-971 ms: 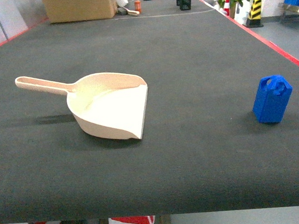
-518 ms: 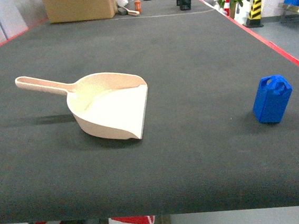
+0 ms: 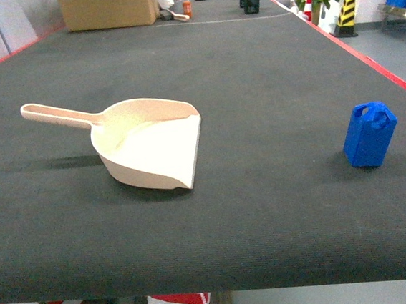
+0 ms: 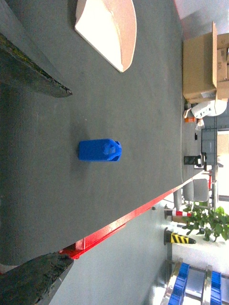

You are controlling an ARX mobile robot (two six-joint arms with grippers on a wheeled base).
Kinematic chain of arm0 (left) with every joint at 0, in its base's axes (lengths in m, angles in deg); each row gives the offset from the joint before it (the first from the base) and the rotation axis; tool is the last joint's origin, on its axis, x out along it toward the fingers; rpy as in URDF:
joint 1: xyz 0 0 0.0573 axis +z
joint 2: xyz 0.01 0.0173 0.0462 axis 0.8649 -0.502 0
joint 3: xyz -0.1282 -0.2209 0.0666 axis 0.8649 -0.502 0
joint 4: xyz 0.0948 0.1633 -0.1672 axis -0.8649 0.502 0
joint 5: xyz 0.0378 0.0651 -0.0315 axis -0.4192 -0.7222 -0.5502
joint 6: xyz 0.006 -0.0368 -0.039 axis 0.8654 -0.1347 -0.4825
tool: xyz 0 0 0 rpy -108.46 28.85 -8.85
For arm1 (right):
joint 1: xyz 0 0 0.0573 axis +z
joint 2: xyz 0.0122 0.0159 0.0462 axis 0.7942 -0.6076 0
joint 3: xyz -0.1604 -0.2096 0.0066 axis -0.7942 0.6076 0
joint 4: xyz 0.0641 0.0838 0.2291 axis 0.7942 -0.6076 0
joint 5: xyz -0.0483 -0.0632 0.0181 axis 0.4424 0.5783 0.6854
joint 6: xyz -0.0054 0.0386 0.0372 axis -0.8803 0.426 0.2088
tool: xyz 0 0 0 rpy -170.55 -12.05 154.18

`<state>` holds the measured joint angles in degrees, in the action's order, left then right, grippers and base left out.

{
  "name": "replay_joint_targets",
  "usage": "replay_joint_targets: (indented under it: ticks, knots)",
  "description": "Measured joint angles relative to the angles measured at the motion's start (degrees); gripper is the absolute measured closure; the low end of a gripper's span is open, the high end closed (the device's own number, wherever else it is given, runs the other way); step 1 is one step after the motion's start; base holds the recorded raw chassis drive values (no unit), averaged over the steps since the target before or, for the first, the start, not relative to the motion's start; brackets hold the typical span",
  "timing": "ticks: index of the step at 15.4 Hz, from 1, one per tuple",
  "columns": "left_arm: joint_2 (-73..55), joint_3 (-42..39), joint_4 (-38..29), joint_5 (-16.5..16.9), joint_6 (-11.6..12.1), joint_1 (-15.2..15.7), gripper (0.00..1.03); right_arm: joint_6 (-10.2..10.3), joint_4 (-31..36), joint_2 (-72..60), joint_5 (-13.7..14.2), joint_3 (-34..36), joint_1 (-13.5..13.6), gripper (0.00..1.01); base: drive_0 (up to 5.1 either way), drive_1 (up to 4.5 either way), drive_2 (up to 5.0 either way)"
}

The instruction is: Place part in tray to right shelf

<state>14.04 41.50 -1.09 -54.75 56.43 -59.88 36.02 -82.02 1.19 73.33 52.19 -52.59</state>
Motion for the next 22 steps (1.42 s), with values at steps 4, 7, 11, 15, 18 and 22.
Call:
replay_joint_targets:
  ticks: [4,7,11,15,18,22]
  knots:
    - [0.0,0.0,0.0,0.0,0.0,0.0,0.05,0.0,0.0,0.0,0.0,0.0,0.0,0.03,0.0,0.0,0.0]
    - [-9.8,2.0,-1.3,-4.5,3.1,-1.4,0.05,0.0,0.1,0.0,0.0,0.0,0.0,0.03,0.0,0.0,0.0]
    - [-42.6,13.8,-24.3,7.7,-8.5,3.3,0.05,0.0,0.0,0.0,0.0,0.0,0.0,0.03,0.0,0.0,0.0]
    - [-73.0,24.6,-40.2,13.4,-29.6,3.8,0.05,0.0,0.0,0.0,0.0,0.0,0.0,0.03,0.0,0.0,0.0]
    - [-90.4,31.9,-48.3,12.7,-41.4,3.6,0.05,0.0,0.0,0.0,0.0,0.0,0.0,0.03,0.0,0.0,0.0]
    - [-95.3,32.2,-51.6,11.6,-49.7,3.1,0.05,0.0,0.0,0.0,0.0,0.0,0.0,0.03,0.0,0.0,0.0]
